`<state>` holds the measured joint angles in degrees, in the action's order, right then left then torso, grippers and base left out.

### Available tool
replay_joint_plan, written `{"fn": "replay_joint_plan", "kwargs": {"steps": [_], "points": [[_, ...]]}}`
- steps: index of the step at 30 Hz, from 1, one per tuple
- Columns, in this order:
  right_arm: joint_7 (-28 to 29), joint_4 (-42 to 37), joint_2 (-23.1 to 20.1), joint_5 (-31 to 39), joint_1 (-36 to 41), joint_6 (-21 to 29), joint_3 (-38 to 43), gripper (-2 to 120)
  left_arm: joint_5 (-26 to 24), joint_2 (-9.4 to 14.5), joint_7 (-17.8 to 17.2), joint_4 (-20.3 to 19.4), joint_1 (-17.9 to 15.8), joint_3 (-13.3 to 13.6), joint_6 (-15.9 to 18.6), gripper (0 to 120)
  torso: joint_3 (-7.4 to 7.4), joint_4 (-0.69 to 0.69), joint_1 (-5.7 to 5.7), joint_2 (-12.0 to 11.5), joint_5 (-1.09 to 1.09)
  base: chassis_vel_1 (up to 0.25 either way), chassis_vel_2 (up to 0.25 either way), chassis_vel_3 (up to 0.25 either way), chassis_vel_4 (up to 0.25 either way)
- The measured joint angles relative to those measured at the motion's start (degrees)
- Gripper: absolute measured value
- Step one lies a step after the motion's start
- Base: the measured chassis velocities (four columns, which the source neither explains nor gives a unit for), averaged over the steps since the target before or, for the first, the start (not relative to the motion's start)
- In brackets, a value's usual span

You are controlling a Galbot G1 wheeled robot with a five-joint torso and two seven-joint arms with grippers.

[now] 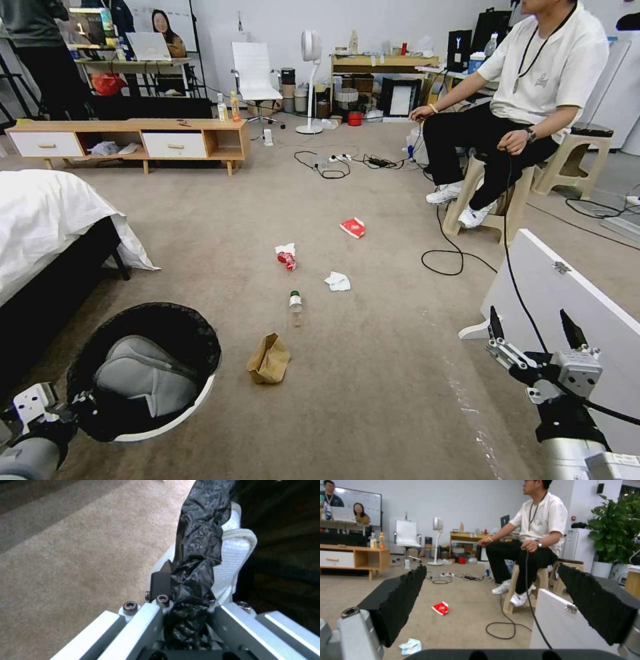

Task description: Pick up the trash bin and place the garbage on the floor into it.

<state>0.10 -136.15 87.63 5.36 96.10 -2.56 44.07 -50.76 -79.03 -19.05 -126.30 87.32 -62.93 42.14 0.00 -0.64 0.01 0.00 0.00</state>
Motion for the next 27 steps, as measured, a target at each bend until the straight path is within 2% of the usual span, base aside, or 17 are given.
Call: {"fn": "replay_joint_plan", "kwargs": {"steps": [27], "points": [[-1.1, -0.2, 0.3, -0.5, 0.5, -0.3, -0.2, 100, 0.1, -0.1, 0.3, -0.7, 0.4, -0.5, 0.0, 1, 0.00, 0.00, 0.00, 0.0, 0.00, -0.006, 0.006, 0.008, -0.006]]}}
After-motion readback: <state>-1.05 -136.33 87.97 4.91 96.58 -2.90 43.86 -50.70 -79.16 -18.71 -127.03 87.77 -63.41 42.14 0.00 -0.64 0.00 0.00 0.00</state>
